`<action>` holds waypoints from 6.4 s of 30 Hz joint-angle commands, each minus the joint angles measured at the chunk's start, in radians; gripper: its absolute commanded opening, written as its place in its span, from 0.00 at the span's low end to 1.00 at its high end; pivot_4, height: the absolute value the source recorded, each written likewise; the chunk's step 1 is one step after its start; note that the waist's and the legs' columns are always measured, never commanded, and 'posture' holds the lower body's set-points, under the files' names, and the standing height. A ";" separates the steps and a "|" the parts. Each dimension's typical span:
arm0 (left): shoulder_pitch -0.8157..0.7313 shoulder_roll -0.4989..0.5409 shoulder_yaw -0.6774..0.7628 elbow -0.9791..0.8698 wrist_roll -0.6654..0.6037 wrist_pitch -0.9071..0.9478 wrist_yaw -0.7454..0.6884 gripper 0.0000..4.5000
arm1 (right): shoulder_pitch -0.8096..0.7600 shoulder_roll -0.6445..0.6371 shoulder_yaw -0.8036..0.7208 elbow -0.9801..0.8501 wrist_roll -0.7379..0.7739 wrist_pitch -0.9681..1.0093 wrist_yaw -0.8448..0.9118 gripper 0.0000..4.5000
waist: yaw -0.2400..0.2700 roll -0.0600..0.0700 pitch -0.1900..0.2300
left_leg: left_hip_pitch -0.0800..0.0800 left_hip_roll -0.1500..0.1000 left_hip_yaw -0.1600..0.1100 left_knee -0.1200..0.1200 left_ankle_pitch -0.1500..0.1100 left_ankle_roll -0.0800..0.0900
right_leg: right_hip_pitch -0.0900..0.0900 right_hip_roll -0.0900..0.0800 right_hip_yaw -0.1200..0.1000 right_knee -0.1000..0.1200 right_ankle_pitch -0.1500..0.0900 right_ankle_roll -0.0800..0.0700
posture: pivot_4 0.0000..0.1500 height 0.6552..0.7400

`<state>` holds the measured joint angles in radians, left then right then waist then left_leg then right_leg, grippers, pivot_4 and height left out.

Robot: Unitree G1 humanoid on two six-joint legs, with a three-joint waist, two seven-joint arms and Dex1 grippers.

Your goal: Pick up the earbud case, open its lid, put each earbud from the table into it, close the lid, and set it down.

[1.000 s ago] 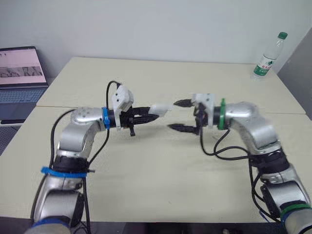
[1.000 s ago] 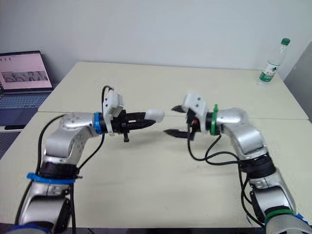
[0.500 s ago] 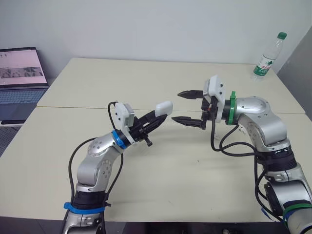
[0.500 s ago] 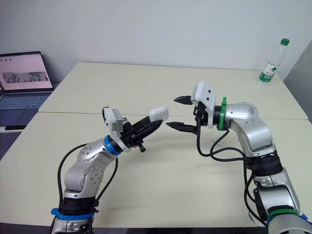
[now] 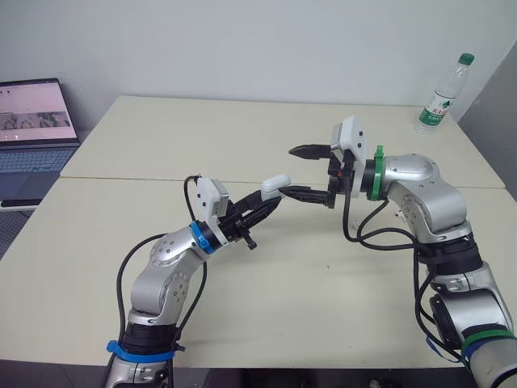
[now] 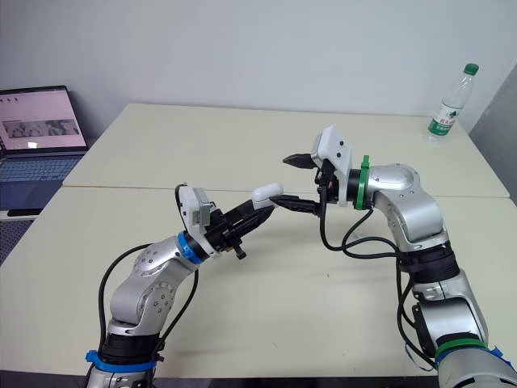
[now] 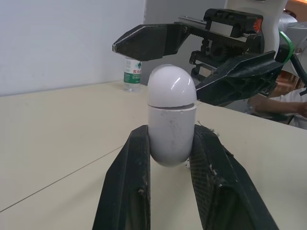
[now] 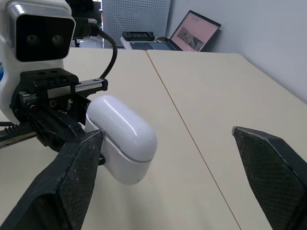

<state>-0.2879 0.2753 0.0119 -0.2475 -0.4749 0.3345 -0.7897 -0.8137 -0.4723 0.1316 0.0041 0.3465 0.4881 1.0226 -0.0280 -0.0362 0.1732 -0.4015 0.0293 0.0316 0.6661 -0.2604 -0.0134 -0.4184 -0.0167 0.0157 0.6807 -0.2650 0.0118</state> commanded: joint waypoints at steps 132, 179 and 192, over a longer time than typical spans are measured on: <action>0.127 -0.046 -0.007 0.002 0.154 -0.266 0.274 0.17 | 0.342 -0.615 -0.058 0.279 -0.175 -0.278 0.487 0.10 | 0.009 0.002 -0.001 | 0.014 0.000 0.001 -0.001 0.000 0.000 | 0.015 0.001 0.002 -0.004 -0.001 0.001 | 1.00 1.00; -0.066 -0.114 -0.032 0.072 0.157 -0.279 0.288 0.17 | 0.151 0.356 -0.051 -0.271 0.148 0.179 -0.560 0.10 | 0.020 0.004 -0.001 | 0.001 -0.001 -0.006 0.004 -0.001 0.001 | 0.008 0.003 0.000 -0.003 0.000 0.002 | 1.00 1.00; -0.085 -0.117 -0.028 0.076 0.157 -0.275 0.293 0.17 | 0.180 0.343 -0.008 -0.259 0.098 0.128 -0.571 0.32 | 0.020 0.004 -0.001 | 0.001 -0.001 -0.006 0.004 -0.001 0.001 | 0.008 0.003 0.000 -0.003 0.000 0.002 | 1.00 1.00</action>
<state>-0.3405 0.1618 -0.0264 -0.1335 -0.3071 0.0798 -0.4982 -0.6369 -0.1305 0.1192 -0.2408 0.4520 0.6286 0.4536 -0.0081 -0.0322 0.1725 -0.4000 0.0287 0.0260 0.6696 -0.2611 -0.0126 -0.4107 -0.0137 0.0154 0.6777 -0.2650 0.0138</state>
